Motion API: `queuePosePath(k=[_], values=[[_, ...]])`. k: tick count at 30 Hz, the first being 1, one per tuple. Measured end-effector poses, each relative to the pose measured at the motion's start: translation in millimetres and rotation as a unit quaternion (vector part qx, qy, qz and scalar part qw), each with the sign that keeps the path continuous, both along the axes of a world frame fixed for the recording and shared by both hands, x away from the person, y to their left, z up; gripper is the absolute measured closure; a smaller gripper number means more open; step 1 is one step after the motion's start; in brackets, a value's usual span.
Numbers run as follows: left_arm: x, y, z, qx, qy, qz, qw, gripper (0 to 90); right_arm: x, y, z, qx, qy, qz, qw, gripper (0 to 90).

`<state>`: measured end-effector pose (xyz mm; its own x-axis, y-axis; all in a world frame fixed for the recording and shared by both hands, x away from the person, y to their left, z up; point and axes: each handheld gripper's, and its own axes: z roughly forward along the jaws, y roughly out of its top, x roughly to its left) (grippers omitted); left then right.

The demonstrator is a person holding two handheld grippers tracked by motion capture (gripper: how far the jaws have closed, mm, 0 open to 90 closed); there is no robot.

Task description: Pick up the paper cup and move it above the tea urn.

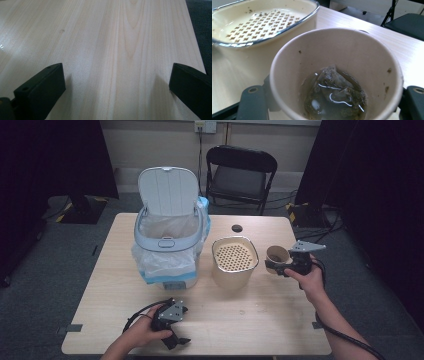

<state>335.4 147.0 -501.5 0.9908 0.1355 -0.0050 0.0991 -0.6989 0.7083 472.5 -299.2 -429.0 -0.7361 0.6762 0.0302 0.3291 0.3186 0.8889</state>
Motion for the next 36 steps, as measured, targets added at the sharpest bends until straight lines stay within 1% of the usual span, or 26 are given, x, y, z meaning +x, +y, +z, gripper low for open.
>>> queuePosePath(k=[1, 2, 3, 5, 8, 11, 13, 15, 16, 17, 19, 20, 21, 23, 25, 27, 28, 29, 31, 32, 33, 34, 36], values=[[-0.3, 0.1, 0.1, 0.002, 0.0, 0.002, 1.0, 0.0, 0.0, 0.0, 0.0, 0.0, 0.0, 0.0, 1.0, 26.1], [-0.3, -0.2, -0.4, -0.003, 0.0, 0.002, 1.0, 0.0, 1.5, 0.4, 1.0, 0.0, 0.0, 0.0, 1.0, 26.1], [0.2, 0.5, 0.4, 0.006, -0.001, 0.0, 1.0, 0.0, 3.4, 1.1, 2.3, 0.001, 0.0, 0.0, 1.0, 26.1], [-0.2, 0.1, 0.3, 0.003, 0.0, 0.001, 1.0, 0.0, 6.6, 2.1, 4.5, -0.002, 0.0, 0.0, 1.0, 26.1], [-0.2, 0.6, 0.5, 0.007, 0.0, 0.002, 1.0, 0.0, 11.2, 3.7, 8.0, -0.004, 0.0, -0.002, 1.0, 26.2], [-0.3, 0.0, -0.1, 0.0, 0.0, 0.002, 1.0, 0.0, 16.8, 5.9, 11.9, -0.004, -0.002, -0.002, 1.0, 26.2], [0.0, 0.7, 0.5, 0.008, -0.001, 0.001, 1.0, 0.0, 19.8, 7.2, 14.1, -0.006, -0.003, -0.002, 1.0, 26.2], [-0.1, 0.6, 0.3, 0.006, 0.0, 0.001, 1.0, 0.0, 23.8, 9.1, 17.9, -0.015, -0.003, 0.0, 0.9999, 26.3], [-0.1, 0.7, 0.9, 0.01, -0.001, 0.001, 0.9999, 0.0, 25.2, 9.8, 18.9, -0.015, -0.005, 0.001, 0.9999, 26.3], [-0.1, 0.7, 0.9, 0.01, -0.001, 0.001, 0.9999, 0.0, 25.2, 9.8, 18.9, -0.015, -0.005, 0.001, 0.9999, 26.3], [-0.2, 0.1, 0.1, 0.002, 0.0, 0.001, 1.0, 0.0, 29.2, 12.5, 22.8, -0.02, -0.007, 0.002, 0.9998, 26.3], [-0.4, -0.2, -0.4, -0.003, 0.0, 0.002, 1.0, 0.0, 30.4, 13.2, 23.8, -0.019, -0.006, 0.004, 0.9998, 26.3], [-0.1, 0.6, 0.8, 0.009, -0.001, 0.001, 1.0, 0.0, 32.1, 14.2, 24.9, -0.019, -0.007, 0.008, 0.9998, 26.4], [-0.2, 0.6, 0.4, 0.008, -0.001, 0.002, 1.0, 0.0, 35.9, 16.8, 27.5, -0.022, -0.009, 0.013, 0.9996, 26.4], [-0.3, -0.1, 0.1, 0.001, 0.0, 0.002, 1.0, 0.0, 39.5, 19.1, 29.5, -0.023, -0.01, 0.019, 0.9995, 26.4], [-0.1, 0.8, 0.9, 0.011, -0.001, 0.001, 0.9999, 0.0, 42.8, 21.0, 31.1, -0.024, -0.009, 0.021, 0.9994, 26.4], [-0.1, 0.9, 0.9, 0.011, -0.001, 0.002, 0.9999, 0.0, 45.1, 22.5, 32.0, -0.027, -0.009, 0.023, 0.9993, 26.4], [-0.1, 0.3, 0.5, 0.006, -0.001, 0.001, 1.0, 0.0, 46.9, 23.3, 32.9, -0.029, -0.01, 0.023, 0.9993, 26.3], [-0.2, 0.7, 0.5, 0.008, 0.0, 0.002, 1.0, 0.0, 50.4, 24.7, 34.0, -0.026, -0.011, 0.025, 0.9993, 26.3], [0.0, 0.3, 0.5, 0.006, -0.002, 0.001, 1.0, 0.0, 52.1, 25.2, 34.3, -0.025, -0.01, 0.024, 0.9993, 26.4], [-0.1, 0.9, 0.9, 0.012, -0.001, 0.001, 0.9999, 0.0, 53.5, 25.7, 34.5, -0.024, -0.01, 0.026, 0.9993, 26.4], [-0.5, 0.7, 0.6, 0.009, 0.001, 0.003, 1.0, 0.0, 55.2, 26.4, 34.9, -0.025, -0.011, 0.027, 0.9993, 26.4], [0.2, -0.1, 0.2, 0.002, -0.002, -0.001, 1.0, 0.0, 58.7, 27.6, 35.9, -0.025, -0.01, 0.026, 0.9993, 26.4]])
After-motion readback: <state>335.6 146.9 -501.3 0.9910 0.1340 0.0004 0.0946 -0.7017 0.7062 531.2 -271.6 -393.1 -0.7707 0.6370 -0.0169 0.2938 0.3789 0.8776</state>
